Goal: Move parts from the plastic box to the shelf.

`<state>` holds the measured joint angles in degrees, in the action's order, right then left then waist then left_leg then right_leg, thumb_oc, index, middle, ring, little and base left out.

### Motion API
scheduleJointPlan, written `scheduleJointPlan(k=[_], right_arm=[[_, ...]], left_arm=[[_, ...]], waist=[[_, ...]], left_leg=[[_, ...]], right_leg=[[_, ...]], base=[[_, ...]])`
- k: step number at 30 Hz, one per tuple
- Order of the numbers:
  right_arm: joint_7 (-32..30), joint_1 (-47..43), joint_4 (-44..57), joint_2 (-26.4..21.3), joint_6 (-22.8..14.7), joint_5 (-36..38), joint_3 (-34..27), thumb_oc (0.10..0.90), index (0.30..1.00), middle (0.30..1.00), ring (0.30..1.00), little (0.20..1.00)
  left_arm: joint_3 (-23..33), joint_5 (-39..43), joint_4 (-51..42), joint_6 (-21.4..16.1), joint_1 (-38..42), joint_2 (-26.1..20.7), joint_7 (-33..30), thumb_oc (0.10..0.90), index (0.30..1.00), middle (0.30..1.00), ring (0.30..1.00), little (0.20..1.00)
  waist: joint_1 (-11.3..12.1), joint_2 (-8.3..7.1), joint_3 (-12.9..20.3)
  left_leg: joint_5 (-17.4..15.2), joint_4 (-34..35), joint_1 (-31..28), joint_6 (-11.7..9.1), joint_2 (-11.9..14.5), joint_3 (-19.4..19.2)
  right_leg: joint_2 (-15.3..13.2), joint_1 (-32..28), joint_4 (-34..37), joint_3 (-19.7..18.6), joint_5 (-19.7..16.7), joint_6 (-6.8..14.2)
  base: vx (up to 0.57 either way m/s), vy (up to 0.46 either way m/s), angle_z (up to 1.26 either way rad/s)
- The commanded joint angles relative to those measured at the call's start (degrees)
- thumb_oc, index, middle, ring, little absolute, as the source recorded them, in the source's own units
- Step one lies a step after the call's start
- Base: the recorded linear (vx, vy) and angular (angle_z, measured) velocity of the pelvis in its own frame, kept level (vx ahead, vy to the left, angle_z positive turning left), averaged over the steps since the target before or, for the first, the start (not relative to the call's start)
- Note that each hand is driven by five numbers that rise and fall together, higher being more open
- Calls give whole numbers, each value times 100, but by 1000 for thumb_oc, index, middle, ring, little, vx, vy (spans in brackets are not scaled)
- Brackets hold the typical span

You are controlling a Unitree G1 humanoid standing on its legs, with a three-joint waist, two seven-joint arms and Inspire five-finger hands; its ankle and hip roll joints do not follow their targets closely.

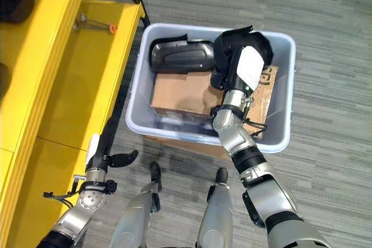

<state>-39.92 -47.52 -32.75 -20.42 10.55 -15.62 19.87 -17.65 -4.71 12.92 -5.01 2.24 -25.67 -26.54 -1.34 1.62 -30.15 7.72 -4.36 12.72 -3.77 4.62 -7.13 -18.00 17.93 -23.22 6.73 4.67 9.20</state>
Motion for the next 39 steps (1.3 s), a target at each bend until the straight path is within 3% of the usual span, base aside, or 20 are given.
scheduleJointPlan(k=[1,11,19,29,39], right_arm=[[-81,-581,801,72,-566,-473,-76,400,300,300,300,300],[273,-289,1353,172,-754,-697,-78,400,300,300,300,300],[451,-131,1732,114,-804,-827,-149,400,300,300,300,300],[894,-182,2142,-63,-867,-805,-64,400,300,300,300,300],[1218,-273,2321,-612,-1015,-1067,80,400,300,300,300,300]], left_arm=[[392,82,-554,-296,-365,-290,4,900,1000,1000,1000,1000],[514,-18,-502,-262,-883,-136,238,900,1000,1000,1000,1000],[571,-93,-551,-241,-1095,-98,401,900,1000,1000,1000,1000],[712,-108,-717,-225,-1251,-84,525,900,1000,1000,1000,1000],[798,-144,-801,-263,-1234,-20,531,900,1000,1000,1000,1000]], waist=[[160,-421,690],[200,-428,1548],[253,-400,2047],[258,-316,2431],[189,-151,2648]], left_leg=[[-759,252,-686,267,-74,-33],[-755,575,-1235,226,3,-66],[-732,761,-1507,199,44,-32],[-654,881,-1689,139,138,-40],[-562,864,-1847,68,273,-111]], right_leg=[[161,-118,905,110,-899,85],[199,-759,1401,172,-890,138],[242,-1145,1649,261,-891,151],[368,-1338,1768,211,-835,100],[511,-1442,1726,98,-672,36]], base=[[157,-46,-9],[99,-23,-1],[73,-34,-2],[14,-47,-1],[-29,-66,-10]])
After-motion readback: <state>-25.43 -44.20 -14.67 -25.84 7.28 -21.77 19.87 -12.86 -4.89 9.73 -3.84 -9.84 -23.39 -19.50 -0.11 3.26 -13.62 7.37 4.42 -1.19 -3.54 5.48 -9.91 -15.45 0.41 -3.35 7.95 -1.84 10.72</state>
